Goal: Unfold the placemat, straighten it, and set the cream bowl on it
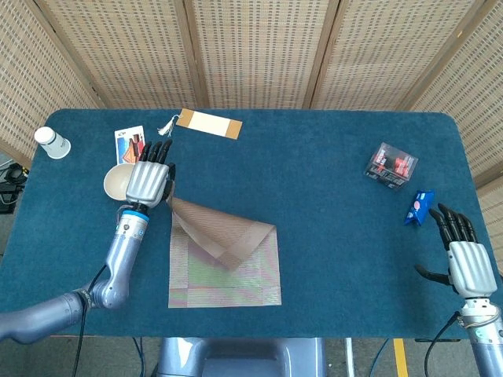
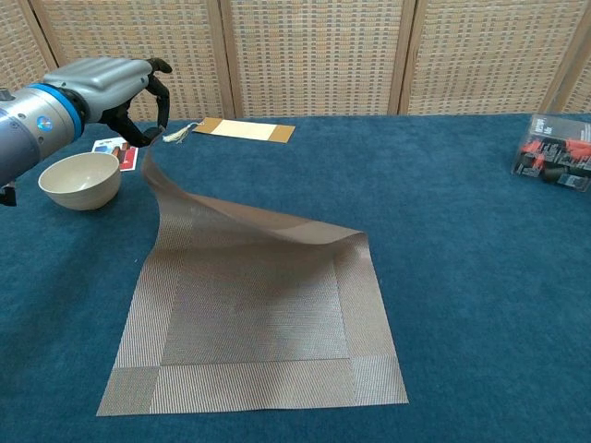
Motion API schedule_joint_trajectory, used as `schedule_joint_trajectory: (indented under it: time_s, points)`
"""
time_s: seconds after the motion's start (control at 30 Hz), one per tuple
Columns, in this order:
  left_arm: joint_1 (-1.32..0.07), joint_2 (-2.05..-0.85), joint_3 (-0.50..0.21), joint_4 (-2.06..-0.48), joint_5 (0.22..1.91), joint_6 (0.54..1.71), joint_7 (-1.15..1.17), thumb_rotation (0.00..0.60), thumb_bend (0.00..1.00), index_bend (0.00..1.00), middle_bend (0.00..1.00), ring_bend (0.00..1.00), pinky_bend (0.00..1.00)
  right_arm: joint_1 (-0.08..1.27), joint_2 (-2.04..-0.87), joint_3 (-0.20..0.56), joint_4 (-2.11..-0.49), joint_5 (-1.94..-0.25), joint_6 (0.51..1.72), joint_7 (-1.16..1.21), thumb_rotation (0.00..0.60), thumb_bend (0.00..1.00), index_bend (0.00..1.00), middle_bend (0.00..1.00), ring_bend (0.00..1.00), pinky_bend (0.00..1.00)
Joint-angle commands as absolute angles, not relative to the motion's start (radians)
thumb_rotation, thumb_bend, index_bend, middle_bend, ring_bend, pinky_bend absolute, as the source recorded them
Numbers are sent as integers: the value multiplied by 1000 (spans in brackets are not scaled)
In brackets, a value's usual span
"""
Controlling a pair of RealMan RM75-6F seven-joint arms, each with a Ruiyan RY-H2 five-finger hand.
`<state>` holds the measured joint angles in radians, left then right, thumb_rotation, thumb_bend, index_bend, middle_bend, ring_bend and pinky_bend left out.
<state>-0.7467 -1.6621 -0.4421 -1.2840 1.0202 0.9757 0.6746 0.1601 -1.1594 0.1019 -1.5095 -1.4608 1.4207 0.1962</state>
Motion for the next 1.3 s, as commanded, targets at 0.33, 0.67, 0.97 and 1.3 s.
schedule_joint_trajectory:
  time_s: [0.33,0.67,0.97,1.3]
  points:
    - [-894,-1783,-464,-1009,865,954,759,600,490,538,0,0,0,162,-1163,116,-1497,-1429,1403,196,600,75,69,0,0,0]
    - [-942,-1853,-454,-845,796,1007,840,600,491,511,0,0,0,161,-1161,117,-1503,-1432,1404,194,600,74,69,0,0,0]
    - [-932,-1837,-430,-875,814,1034,807,600,227,15,0,0,0,159,-1162,117,-1507,-1436,1407,186,600,72,69,0,0,0]
    - [-746,-1625,-320,-1184,1009,1175,572,600,133,0,0,0,0,156,-1158,113,-1508,-1450,1416,194,600,64,69,0,0,0]
